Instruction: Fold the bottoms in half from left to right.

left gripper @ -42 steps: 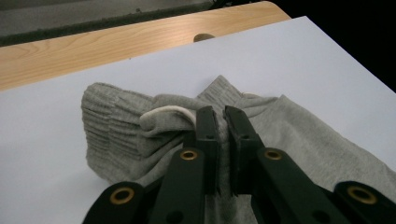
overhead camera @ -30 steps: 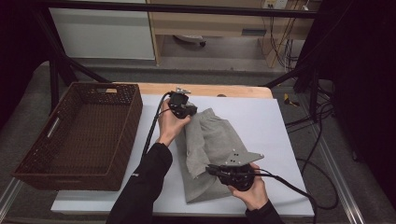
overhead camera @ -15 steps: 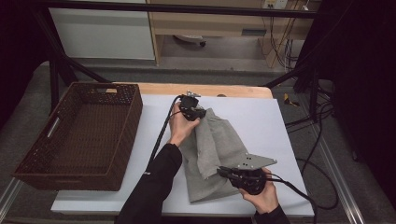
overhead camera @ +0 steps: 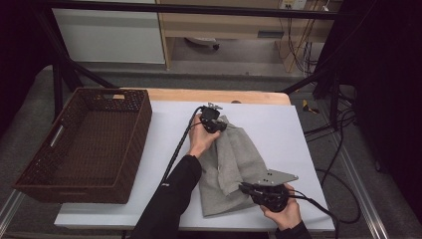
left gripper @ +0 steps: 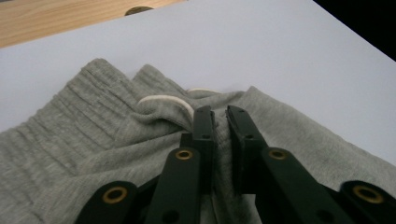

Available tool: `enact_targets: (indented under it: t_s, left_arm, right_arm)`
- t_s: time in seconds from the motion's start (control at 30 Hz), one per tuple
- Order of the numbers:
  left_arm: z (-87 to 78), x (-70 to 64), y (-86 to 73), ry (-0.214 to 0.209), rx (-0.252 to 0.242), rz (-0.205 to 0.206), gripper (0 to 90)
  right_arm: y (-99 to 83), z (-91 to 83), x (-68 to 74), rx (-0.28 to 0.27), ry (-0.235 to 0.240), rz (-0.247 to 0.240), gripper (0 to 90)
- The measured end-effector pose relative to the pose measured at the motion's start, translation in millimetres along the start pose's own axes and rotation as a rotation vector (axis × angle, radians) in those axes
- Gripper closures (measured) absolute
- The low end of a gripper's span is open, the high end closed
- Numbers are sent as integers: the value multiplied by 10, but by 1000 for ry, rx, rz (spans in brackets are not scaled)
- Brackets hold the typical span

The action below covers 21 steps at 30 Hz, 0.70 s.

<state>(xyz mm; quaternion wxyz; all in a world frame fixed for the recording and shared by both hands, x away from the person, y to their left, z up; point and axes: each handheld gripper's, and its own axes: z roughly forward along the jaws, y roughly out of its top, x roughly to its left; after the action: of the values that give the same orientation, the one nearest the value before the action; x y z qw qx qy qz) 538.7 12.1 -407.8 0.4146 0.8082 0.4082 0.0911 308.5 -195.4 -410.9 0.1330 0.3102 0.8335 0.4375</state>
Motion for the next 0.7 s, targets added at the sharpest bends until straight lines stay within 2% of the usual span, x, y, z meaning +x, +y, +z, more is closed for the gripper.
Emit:
enact_targets:
  t_s: [0.1, 0.17, 0.23, 0.33, 0.37, 0.43, 0.5, 0.57, 0.7]
  left_arm:
    - [-20, -15, -5, -1, 7, 15, 715]
    - [-86, -30, 4, -7, -15, 5, 619]
    - [-198, -46, 18, -12, -46, -2, 509]
    - [-403, -77, 19, -4, -57, 18, 339]
    - [-469, -84, -1, -15, -55, 18, 292]
    - [-584, -94, -53, -31, -47, 21, 244]
    - [-710, -105, -140, -37, -44, 38, 186]
    - [-819, -108, -244, -29, -41, 65, 154]
    - [-993, -89, -458, -34, -3, 73, 85]
  right_arm:
    - [-49, 15, -12, 20, 2, 3, 838]
    - [-69, 17, -18, 28, 1, 0, 796]
    - [-65, 10, -21, 14, -7, 2, 707]
    - [-32, -30, -37, -47, -9, 25, 546]
    - [-21, -41, -46, -65, -15, 37, 485]
    - [0, -54, -60, -77, -23, 49, 430]
    - [24, -47, -71, -89, -42, 59, 329]
    - [58, -27, -71, -76, -57, 62, 258]
    - [107, 32, -59, -74, -59, 65, 184]
